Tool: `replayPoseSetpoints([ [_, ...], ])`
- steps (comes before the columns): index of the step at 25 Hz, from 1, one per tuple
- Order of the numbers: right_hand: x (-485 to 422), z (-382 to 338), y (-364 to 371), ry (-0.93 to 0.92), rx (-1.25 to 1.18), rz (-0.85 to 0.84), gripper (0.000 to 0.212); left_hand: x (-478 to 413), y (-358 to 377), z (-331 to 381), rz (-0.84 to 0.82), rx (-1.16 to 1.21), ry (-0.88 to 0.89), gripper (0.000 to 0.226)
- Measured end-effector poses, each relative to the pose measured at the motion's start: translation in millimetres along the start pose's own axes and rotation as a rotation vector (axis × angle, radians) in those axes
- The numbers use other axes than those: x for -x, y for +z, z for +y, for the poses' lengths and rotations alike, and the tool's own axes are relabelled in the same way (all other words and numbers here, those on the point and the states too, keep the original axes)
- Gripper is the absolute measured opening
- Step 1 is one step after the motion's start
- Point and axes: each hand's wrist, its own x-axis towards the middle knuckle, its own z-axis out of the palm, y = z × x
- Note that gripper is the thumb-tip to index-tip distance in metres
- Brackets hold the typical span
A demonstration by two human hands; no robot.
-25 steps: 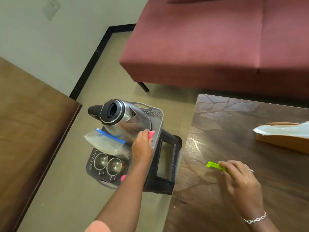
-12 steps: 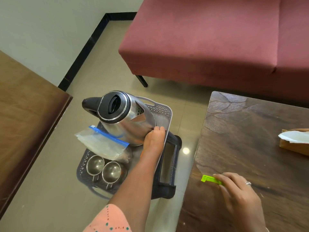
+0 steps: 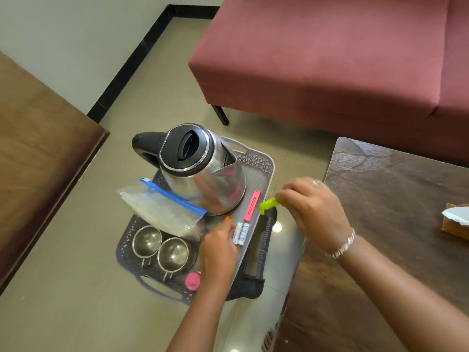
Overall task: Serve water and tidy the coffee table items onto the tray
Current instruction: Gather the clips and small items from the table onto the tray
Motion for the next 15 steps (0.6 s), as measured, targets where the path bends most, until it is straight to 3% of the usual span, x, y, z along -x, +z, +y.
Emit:
replayPoseSetpoints([
  [3, -45.6, 0.3, 21.8, -0.265, 0.109, -0.202, 0.014, 20.3, 4.1, 2.8, 0.097, 0.062, -0.13, 0.018],
  [6, -62.1, -4.1, 48.6, -0.478, 0.213, -0.513, 0.022, 33.4, 11.1, 15.1, 0.133, 0.13, -0.125, 0.013],
  [8, -66.3, -5.4, 62.5, -0.49, 0.257, -0.663, 0.025, 38.2, 16.3, 18.5, 0.159, 0.136, -0.062, 0.009],
  [15, -69.0, -5.0, 80.5, -0.479, 0.326, -0.808, 0.025, 36.9, 29.9, 10.1, 0.244, 0.08, 0.038, 0.008],
])
